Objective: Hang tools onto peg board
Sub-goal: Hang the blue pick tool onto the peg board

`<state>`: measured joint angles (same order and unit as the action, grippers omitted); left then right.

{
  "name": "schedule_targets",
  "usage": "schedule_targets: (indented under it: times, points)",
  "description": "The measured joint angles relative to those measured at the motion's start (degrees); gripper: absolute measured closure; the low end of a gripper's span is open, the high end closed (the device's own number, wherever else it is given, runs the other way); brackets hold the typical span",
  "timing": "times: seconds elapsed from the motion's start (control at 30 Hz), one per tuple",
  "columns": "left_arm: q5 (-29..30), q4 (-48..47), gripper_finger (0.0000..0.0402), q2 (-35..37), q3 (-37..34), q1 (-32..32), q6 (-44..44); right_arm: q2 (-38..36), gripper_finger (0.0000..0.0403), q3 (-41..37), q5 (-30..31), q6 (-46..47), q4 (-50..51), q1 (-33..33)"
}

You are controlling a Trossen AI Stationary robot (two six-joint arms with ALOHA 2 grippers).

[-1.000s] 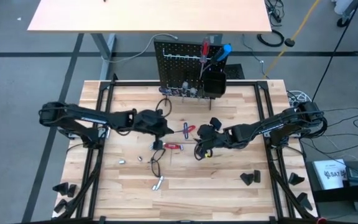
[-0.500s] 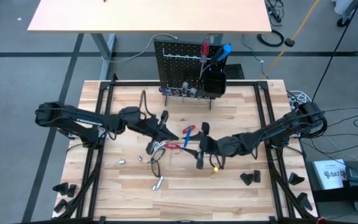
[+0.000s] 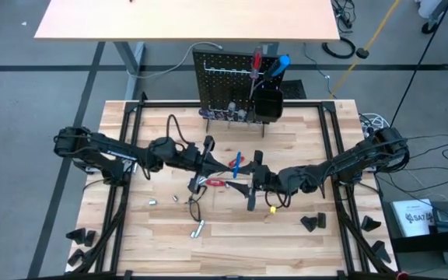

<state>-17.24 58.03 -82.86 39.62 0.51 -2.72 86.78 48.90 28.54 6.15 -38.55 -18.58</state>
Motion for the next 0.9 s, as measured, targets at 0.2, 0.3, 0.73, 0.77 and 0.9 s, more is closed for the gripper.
schedule_targets:
  times: [0.2, 0.3, 0.73, 0.77, 0.9]
  points:
    - [1.3, 4.4, 0.0401, -1.1, 0.0, 0.0, 0.0, 0.0, 0.0218, 0.0, -0.2, -0.6, -1.3, 1.7]
    - [1.9, 6.0, 0.0401, -1.3, 0.0, 0.0, 0.0, 0.0, 0.0218, 0.0, -0.5, -0.8, -2.4, 2.8]
    - [4.9, 7.2, 0.0402, -1.2, 0.0, 0.0, 0.1, 0.0, 0.0251, 0.0, -6.4, -0.8, -6.5, 7.0]
    - [5.3, 7.1, 0.0402, -1.2, 0.0, 0.0, 0.1, 0.0, 0.0258, 0.0, -6.4, -0.6, -6.7, 7.1]
    - [6.0, 7.2, 0.0402, -1.2, 0.0, -0.1, 0.6, 0.0, 0.0289, 0.0, -6.6, -0.4, -7.5, 7.8]
